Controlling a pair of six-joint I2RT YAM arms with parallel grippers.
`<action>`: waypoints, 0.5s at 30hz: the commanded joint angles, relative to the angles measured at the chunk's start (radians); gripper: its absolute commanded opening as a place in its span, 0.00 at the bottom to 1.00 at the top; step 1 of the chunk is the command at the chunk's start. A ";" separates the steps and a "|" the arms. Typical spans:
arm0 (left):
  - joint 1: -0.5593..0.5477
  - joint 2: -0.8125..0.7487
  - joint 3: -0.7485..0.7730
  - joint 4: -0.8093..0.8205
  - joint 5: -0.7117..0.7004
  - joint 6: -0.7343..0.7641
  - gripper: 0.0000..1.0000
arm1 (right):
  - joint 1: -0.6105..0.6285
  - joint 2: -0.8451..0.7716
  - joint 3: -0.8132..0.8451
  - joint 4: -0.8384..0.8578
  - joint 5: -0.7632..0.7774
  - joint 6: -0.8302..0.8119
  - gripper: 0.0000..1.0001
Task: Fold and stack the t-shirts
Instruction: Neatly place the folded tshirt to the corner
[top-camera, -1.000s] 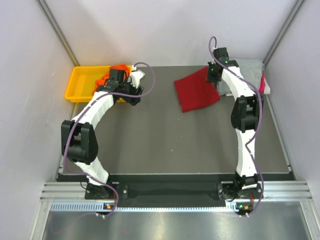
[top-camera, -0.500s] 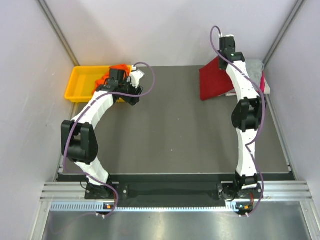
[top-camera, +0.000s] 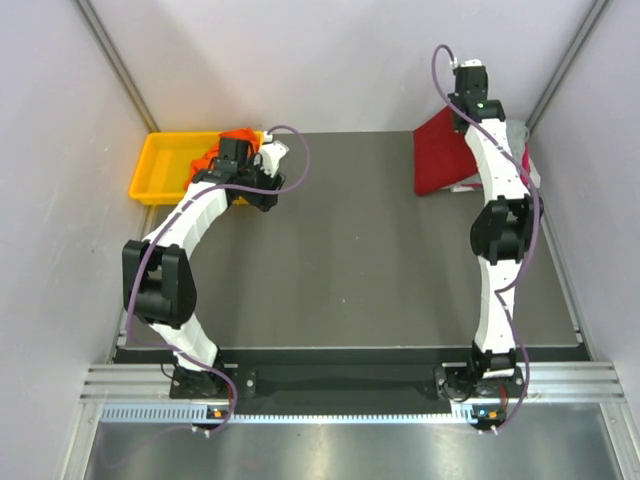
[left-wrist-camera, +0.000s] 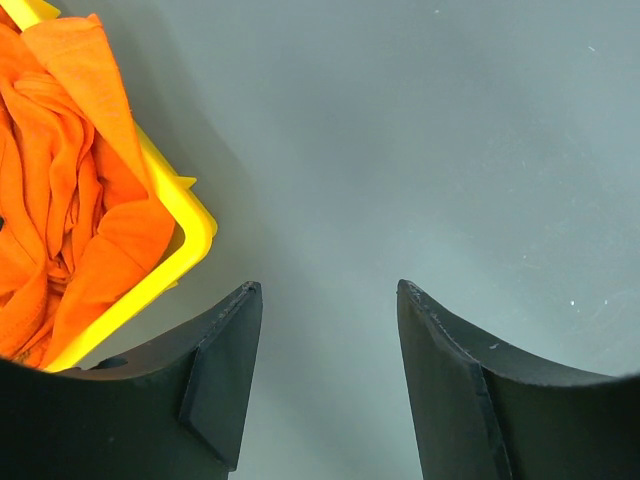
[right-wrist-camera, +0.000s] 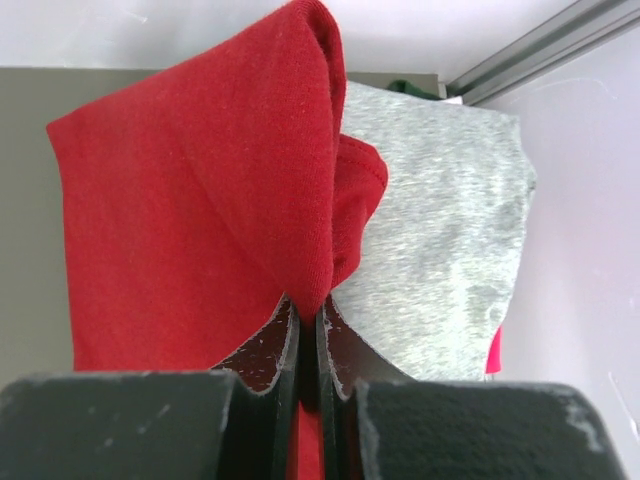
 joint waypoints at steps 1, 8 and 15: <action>0.006 0.008 0.031 0.000 -0.005 0.015 0.61 | -0.048 -0.146 0.077 0.059 -0.016 0.017 0.00; 0.006 0.005 0.025 0.003 -0.029 0.021 0.61 | -0.108 -0.183 0.076 0.048 -0.103 0.050 0.00; 0.006 -0.004 0.005 0.006 -0.049 0.035 0.61 | -0.148 -0.154 0.028 0.065 -0.079 0.017 0.00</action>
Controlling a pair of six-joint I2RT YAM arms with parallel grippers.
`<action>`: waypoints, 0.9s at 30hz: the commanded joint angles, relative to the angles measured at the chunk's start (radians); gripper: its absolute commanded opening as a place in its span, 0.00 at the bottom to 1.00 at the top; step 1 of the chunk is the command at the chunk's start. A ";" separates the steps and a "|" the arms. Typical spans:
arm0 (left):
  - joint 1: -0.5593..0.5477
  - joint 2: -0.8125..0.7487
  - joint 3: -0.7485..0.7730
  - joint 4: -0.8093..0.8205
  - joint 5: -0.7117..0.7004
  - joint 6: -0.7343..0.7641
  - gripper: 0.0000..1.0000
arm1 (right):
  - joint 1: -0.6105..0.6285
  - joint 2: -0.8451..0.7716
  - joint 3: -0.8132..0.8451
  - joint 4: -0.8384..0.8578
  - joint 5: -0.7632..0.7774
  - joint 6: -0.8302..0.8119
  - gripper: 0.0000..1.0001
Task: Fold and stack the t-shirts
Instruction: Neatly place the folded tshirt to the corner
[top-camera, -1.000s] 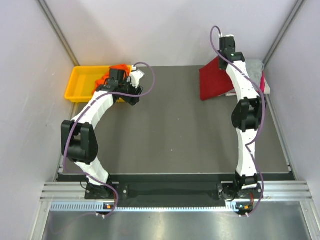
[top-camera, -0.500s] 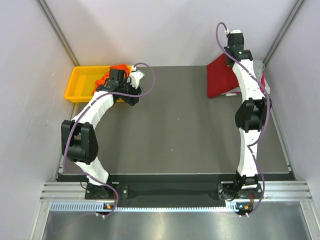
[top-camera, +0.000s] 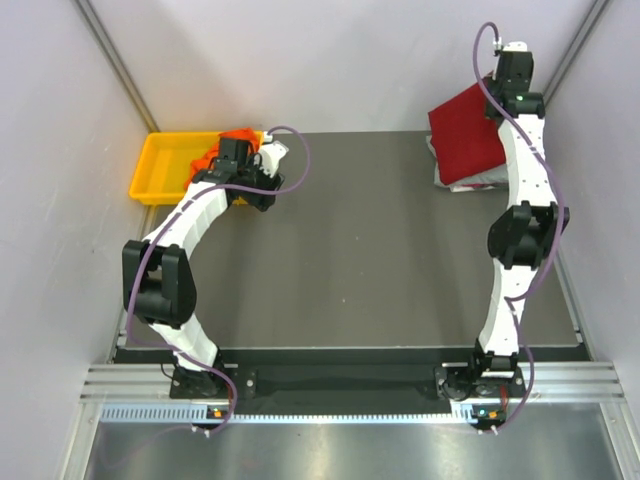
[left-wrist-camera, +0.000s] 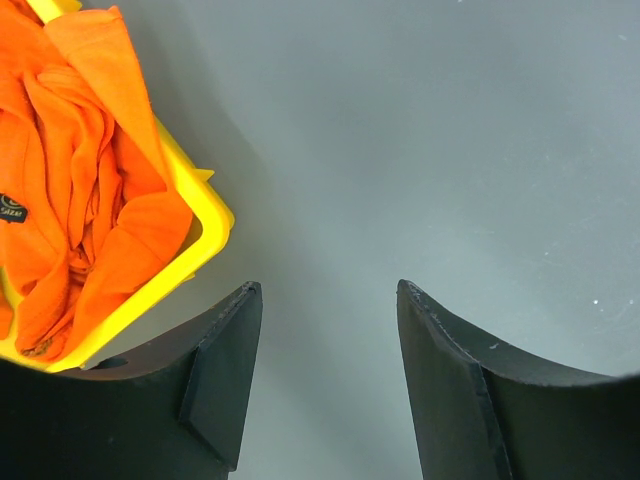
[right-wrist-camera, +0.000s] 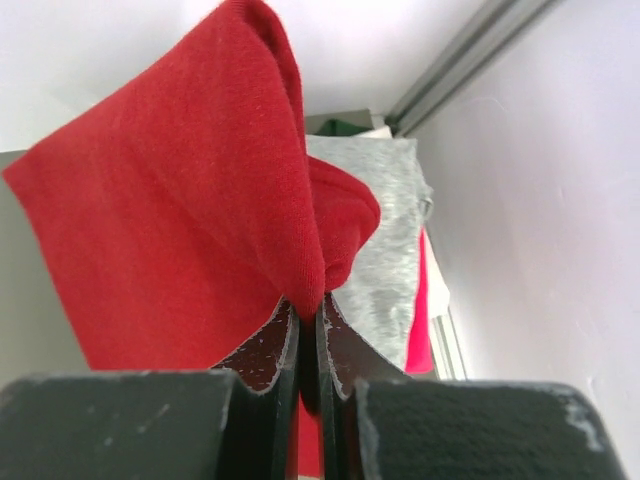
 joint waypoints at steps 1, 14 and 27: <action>0.006 -0.005 0.003 0.006 -0.017 0.017 0.61 | -0.036 -0.046 0.013 0.068 0.019 -0.010 0.00; 0.006 0.010 0.000 -0.013 -0.022 0.029 0.61 | -0.162 0.033 -0.125 0.211 0.036 0.093 0.70; 0.006 -0.047 -0.015 -0.076 -0.014 0.047 0.61 | -0.145 -0.252 -0.439 0.292 0.099 0.171 0.98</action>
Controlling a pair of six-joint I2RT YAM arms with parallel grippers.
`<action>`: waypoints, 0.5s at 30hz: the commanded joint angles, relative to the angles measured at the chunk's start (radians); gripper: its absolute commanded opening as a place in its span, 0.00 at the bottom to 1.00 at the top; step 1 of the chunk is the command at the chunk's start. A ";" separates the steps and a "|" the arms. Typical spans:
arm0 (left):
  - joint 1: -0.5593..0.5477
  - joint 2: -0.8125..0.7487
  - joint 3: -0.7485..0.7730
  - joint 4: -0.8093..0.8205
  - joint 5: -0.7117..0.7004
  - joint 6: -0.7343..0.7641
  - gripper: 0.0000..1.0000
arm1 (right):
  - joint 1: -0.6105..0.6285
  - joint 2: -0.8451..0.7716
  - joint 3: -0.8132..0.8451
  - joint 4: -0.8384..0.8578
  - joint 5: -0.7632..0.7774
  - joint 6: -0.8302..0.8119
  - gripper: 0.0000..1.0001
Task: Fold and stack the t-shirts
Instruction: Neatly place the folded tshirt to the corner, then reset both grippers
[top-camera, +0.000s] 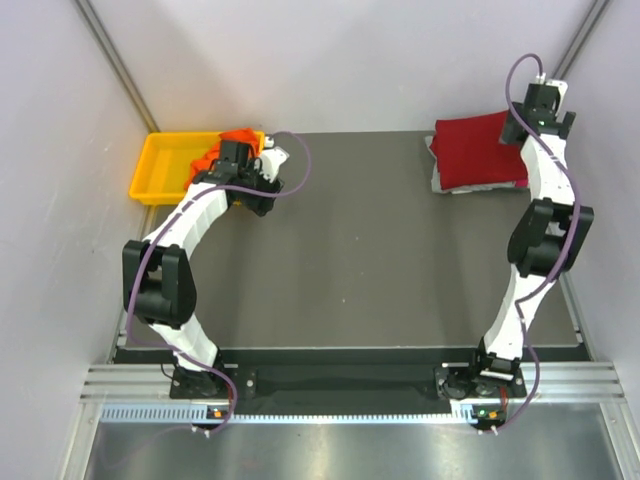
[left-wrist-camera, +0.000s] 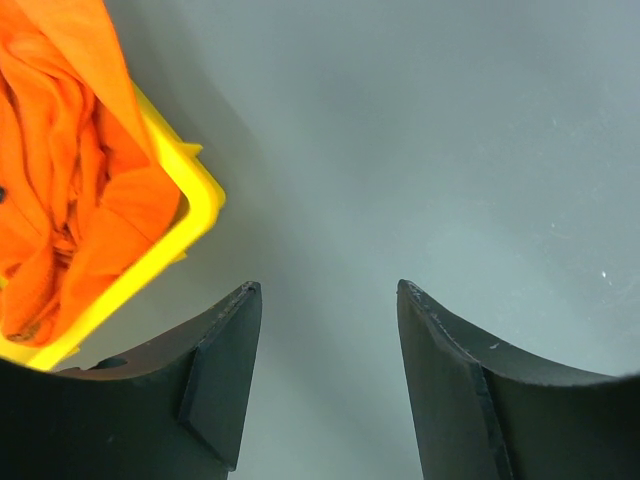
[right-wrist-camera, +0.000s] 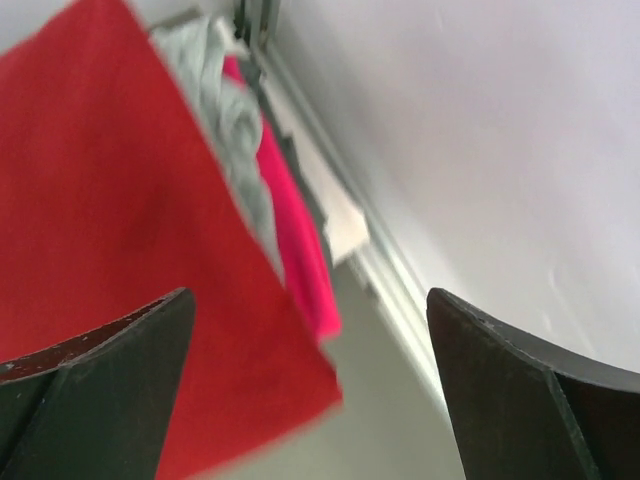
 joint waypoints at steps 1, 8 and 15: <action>0.005 -0.060 -0.015 -0.040 0.014 0.013 0.62 | 0.026 -0.210 -0.088 0.073 -0.017 0.060 0.98; 0.021 -0.232 -0.163 -0.034 0.003 0.011 0.63 | 0.073 -0.535 -0.497 0.124 -0.131 0.162 1.00; 0.054 -0.387 -0.355 -0.054 0.014 -0.024 0.64 | 0.191 -0.869 -0.951 0.265 -0.272 0.235 1.00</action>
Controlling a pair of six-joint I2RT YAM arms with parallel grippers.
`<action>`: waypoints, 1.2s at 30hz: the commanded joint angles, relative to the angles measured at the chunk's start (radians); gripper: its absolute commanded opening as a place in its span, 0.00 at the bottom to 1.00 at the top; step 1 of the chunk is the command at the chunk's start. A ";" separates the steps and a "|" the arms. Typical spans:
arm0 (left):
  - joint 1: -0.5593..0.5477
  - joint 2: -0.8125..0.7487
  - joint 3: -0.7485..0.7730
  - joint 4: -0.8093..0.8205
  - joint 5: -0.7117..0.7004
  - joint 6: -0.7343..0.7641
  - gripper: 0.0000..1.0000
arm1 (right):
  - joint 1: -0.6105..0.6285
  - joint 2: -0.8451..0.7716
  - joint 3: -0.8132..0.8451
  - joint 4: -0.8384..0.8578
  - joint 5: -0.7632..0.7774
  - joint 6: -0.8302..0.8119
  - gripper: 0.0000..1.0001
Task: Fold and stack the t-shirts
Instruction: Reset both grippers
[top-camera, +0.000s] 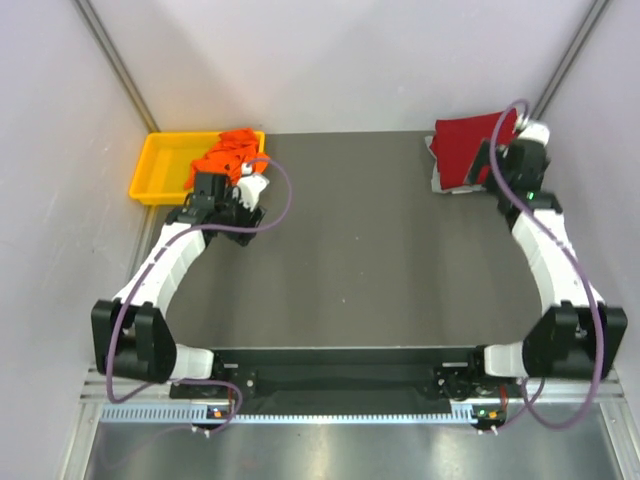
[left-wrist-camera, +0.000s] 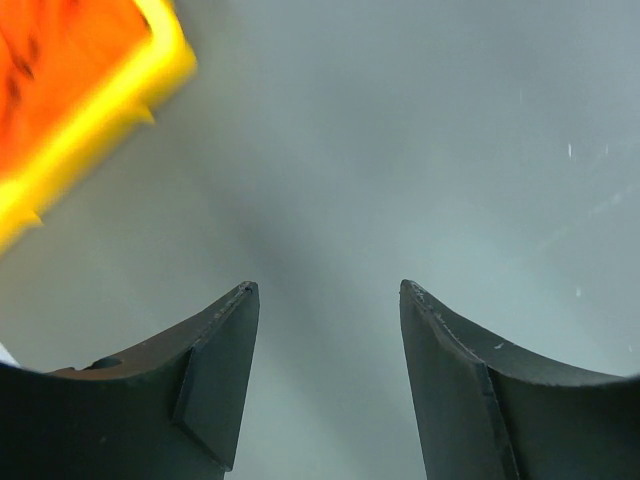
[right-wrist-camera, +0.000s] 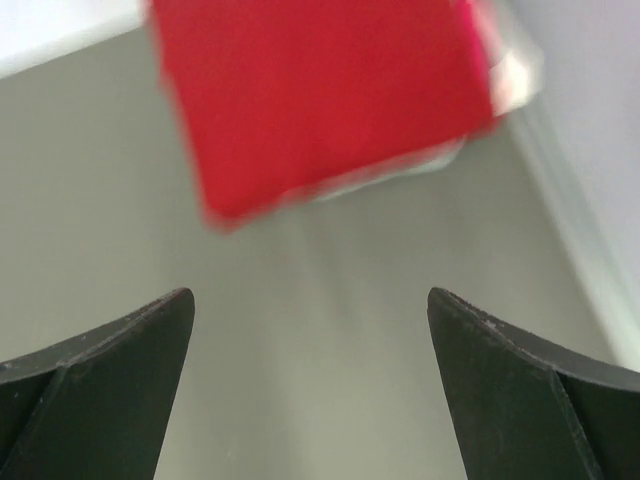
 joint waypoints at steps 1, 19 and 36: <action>0.010 -0.082 -0.112 -0.023 0.005 -0.036 0.63 | 0.097 -0.151 -0.234 0.099 -0.081 0.062 1.00; 0.011 -0.360 -0.443 0.098 -0.111 -0.163 0.60 | 0.197 -0.788 -0.870 0.113 -0.151 0.235 1.00; 0.011 -0.337 -0.446 0.095 -0.125 -0.157 0.60 | 0.197 -0.773 -0.902 0.146 -0.162 0.229 1.00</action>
